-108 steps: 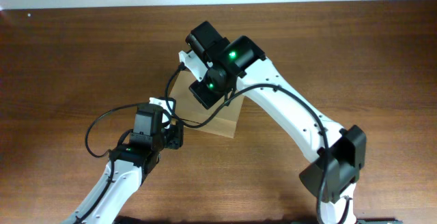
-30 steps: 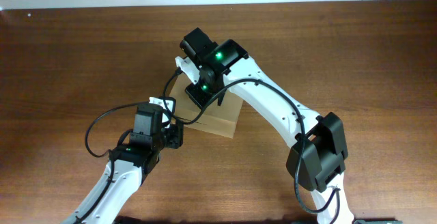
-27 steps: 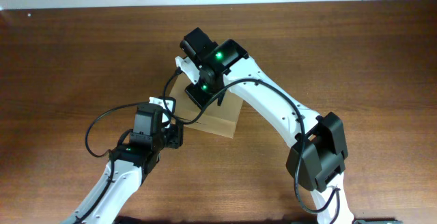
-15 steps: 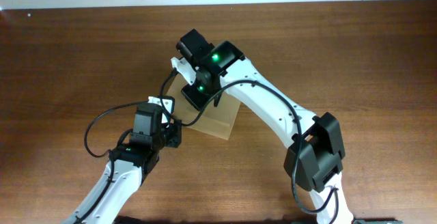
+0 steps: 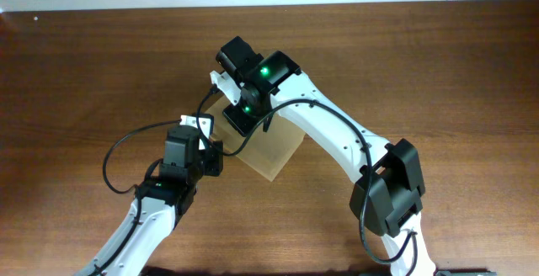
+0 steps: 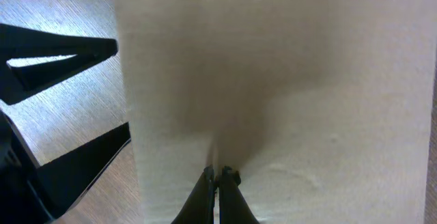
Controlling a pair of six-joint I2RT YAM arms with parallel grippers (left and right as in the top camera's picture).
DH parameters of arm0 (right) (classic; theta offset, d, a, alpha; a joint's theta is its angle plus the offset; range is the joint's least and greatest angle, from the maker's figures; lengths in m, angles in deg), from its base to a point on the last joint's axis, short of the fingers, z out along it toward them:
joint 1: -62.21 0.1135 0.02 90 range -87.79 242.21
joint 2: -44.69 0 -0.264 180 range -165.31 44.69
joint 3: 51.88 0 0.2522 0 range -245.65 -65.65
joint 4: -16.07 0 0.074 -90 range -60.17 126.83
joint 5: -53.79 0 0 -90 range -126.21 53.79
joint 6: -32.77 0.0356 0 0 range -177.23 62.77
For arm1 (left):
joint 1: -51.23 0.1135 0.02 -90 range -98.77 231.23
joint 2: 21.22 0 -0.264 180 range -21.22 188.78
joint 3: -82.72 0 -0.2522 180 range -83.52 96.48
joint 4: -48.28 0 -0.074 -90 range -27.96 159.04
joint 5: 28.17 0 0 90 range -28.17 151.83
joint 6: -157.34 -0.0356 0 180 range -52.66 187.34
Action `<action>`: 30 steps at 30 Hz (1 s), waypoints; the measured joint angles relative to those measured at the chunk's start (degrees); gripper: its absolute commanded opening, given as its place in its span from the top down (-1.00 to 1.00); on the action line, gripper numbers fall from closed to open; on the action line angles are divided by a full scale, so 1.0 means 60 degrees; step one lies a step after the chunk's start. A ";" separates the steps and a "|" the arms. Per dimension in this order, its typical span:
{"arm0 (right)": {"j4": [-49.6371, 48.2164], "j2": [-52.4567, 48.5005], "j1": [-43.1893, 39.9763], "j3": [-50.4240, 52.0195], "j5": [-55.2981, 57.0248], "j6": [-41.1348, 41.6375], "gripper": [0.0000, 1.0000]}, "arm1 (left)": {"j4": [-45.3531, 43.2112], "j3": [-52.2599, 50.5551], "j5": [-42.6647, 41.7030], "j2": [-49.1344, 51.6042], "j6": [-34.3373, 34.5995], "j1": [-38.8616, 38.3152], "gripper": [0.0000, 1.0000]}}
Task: Pack container
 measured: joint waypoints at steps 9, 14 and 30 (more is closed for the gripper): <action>0.0073 0.0000 0.0044 -0.0018 0.0062 0.0004 0.92 | -0.0419 0.0000 0.0029 0.0743 0.0393 0.0000 -0.13; 0.0080 0.0000 0.0055 -0.0022 0.0066 -0.0004 0.92 | -0.0503 0.0000 0.0029 0.0874 0.0430 0.0000 -0.13; 0.0401 -0.0011 0.0106 -0.0131 0.0036 0.0036 0.13 | 0.1792 0.0685 0.0262 -0.0674 -0.0066 0.0011 -0.18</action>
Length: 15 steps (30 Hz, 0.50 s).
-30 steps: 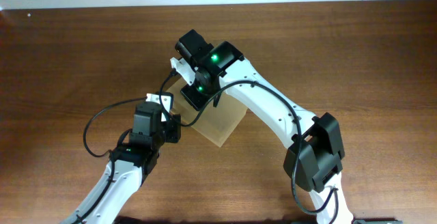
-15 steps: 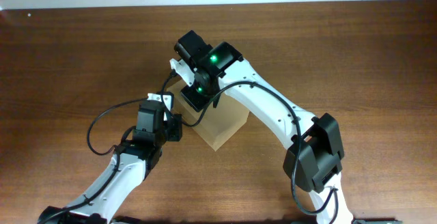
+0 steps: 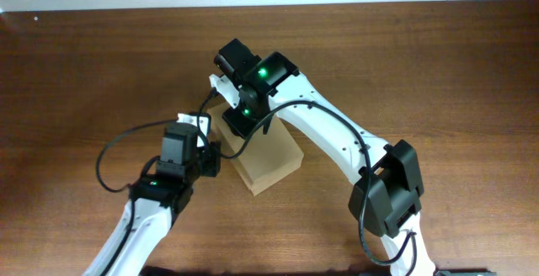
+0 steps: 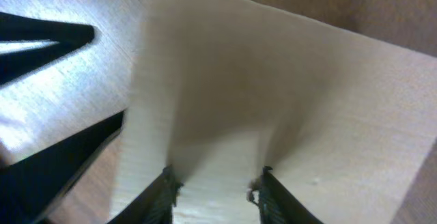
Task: Pack container
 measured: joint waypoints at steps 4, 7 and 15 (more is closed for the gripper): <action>0.0219 -0.0062 0.0120 -0.0477 -0.0153 0.0004 0.07 | 0.1235 0.0852 0.0517 -0.0776 -0.0452 -0.0007 -0.18; 0.0586 -0.0062 0.0124 -0.1231 -0.0186 0.0000 0.04 | 0.2040 0.1308 0.0998 -0.1246 -0.0758 -0.0011 -0.18; 0.2200 -0.0058 -0.0084 -0.3468 0.0393 -0.0007 -0.10 | 0.3202 0.2153 0.2116 -0.2477 -0.1082 -0.0011 -0.18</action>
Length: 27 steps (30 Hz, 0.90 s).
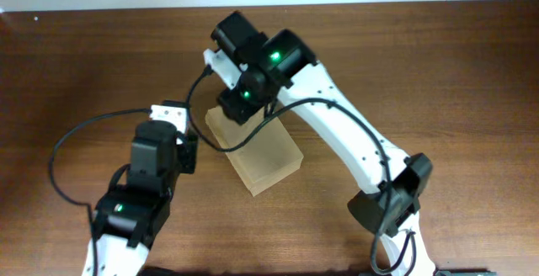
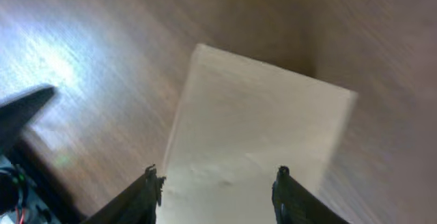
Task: Pack container
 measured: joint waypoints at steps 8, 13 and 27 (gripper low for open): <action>0.2160 0.0204 -0.0346 -0.3042 0.1333 0.0007 -0.26 | 0.0820 0.1016 0.0477 -0.1443 -0.0266 0.0000 -0.18; 0.2317 0.0980 -0.0379 -0.4033 0.2353 0.0324 -0.30 | 0.1902 0.2157 0.0586 -0.2051 -0.0393 0.0000 -0.91; 0.2317 0.4364 -0.0375 -0.4207 0.5912 0.1967 -0.65 | 0.5694 0.6426 0.1818 -0.2237 -0.0412 0.0000 -0.99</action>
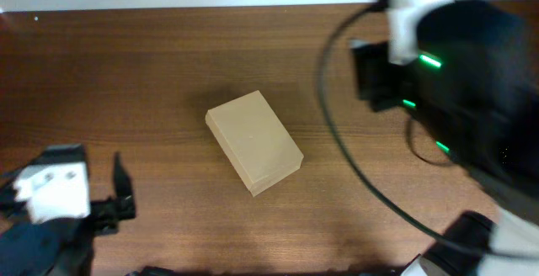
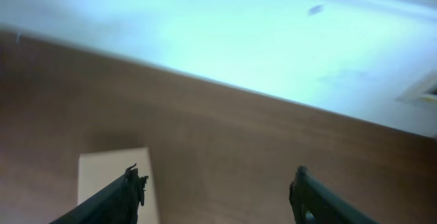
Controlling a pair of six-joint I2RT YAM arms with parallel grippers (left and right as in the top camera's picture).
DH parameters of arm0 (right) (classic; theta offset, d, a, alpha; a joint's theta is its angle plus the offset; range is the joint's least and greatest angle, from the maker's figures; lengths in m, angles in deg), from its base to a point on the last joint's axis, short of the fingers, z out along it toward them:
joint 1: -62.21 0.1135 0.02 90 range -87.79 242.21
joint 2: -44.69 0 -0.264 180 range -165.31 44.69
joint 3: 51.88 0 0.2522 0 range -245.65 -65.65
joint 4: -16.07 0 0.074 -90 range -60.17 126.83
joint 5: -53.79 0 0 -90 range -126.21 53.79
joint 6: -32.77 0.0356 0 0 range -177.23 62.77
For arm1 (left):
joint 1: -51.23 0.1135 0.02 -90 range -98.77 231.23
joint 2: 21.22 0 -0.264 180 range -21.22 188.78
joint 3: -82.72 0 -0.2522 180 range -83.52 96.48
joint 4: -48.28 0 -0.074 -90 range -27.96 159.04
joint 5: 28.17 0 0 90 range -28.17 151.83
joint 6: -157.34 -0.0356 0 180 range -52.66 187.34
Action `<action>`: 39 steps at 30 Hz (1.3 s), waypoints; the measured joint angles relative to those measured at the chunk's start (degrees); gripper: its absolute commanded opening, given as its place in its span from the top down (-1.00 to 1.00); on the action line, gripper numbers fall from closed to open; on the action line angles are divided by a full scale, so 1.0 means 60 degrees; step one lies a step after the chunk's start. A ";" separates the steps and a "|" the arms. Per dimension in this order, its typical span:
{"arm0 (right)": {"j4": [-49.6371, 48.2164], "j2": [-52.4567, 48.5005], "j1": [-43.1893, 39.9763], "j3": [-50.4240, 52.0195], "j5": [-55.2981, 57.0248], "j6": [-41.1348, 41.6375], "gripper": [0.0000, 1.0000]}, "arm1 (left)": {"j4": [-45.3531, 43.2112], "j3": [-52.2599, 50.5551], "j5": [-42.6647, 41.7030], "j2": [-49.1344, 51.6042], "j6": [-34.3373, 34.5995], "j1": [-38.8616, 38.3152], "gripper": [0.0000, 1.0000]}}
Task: Pack container
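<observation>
A closed tan cardboard box [image 1: 253, 141] lies askew in the middle of the brown table [image 1: 118, 66], with neither gripper touching it. In the right wrist view the box [image 2: 102, 173] shows as a pale patch low on the left, partly behind one finger. My right gripper [image 2: 215, 183] is open wide with nothing between its fingers; it is high above the table and aimed at the far edge. My right arm [image 1: 455, 74] is a blurred dark mass at the upper right. My left gripper [image 1: 116, 199] sits at the lower left, well away from the box, and its jaws are unclear.
A pale surface [image 2: 225, 39] lies beyond the table's far edge. The right arm's black cable [image 1: 337, 133] loops over the table to the right of the box.
Both arms have drawn away from the box. The right arm has gone from over the box's far end to the upper right and higher up. The left arm is now at the lower left.
My right gripper was shut with its tips on the box top, and the left gripper was at the box's left edge. Then the right gripper was open on the box. It stood higher after that, with the left arm farther back. Now both arms are clear and the box lies closed.
</observation>
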 measured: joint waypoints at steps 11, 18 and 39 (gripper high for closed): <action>0.0000 0.2138 0.0000 -0.0051 0.2794 0.0433 -0.98 | 0.0936 0.3056 0.2317 -0.0004 0.0000 0.0000 -0.99; -0.0004 0.3075 0.0000 0.0007 0.4557 0.0470 -0.98 | 0.1311 0.4557 0.3464 -0.0004 0.0000 0.0000 -0.98; -0.0004 0.6943 -0.3745 0.0525 0.5195 0.0758 -0.98 | 0.1996 0.7351 0.4331 -0.0033 0.0044 0.0000 -0.99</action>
